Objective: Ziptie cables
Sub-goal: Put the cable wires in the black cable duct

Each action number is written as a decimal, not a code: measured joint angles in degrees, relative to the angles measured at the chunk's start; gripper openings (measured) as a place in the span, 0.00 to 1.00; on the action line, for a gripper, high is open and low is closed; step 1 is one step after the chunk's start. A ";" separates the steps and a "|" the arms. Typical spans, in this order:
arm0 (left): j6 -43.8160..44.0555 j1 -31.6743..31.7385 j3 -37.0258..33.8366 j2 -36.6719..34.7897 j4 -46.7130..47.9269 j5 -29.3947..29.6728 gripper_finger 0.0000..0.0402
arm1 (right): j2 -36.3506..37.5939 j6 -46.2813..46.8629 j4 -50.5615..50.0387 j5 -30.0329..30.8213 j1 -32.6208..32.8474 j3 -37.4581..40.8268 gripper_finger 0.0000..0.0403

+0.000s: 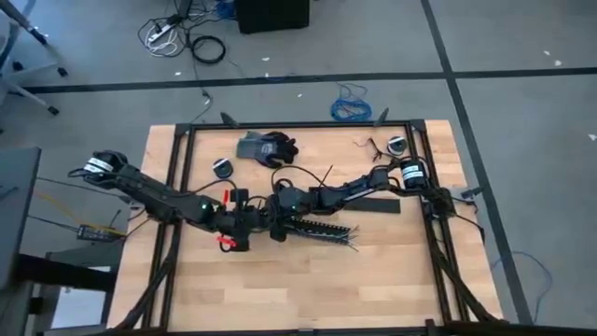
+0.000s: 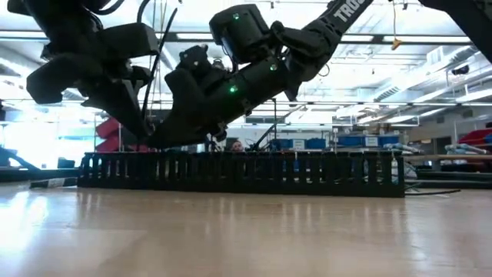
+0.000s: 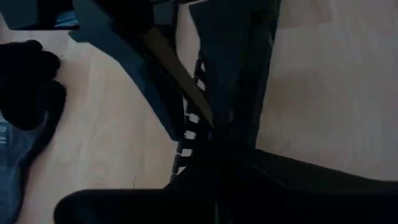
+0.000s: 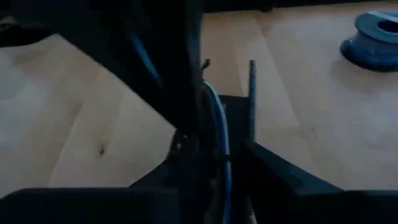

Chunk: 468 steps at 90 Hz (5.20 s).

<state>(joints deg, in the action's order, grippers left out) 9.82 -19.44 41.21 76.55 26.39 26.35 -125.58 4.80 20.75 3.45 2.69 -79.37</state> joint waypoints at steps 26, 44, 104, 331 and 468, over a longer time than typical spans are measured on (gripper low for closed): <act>-0.69 2.09 -0.26 0.00 0.13 0.53 0.00 | 0.02 -0.46 -1.65 -0.05 0.03 0.00 0.29; -1.60 2.85 -0.26 0.00 0.15 0.04 0.00 | 0.04 -0.87 -1.61 -0.12 -0.53 0.00 0.29; -3.77 4.83 -0.33 0.71 -1.23 -0.51 0.00 | -2.73 -1.58 0.27 1.45 -1.23 0.02 0.26; -0.51 4.70 0.32 3.30 -4.08 -2.91 0.00 | -2.71 -10.87 2.92 12.05 4.37 -0.02 0.00; -0.39 4.70 0.22 2.12 -6.88 -1.42 0.00 | -1.40 -7.34 1.64 14.85 2.79 0.02 0.00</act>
<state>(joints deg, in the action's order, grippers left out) 9.43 -14.74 41.43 78.67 19.51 24.93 -126.98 -2.55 22.39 18.31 5.48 -79.35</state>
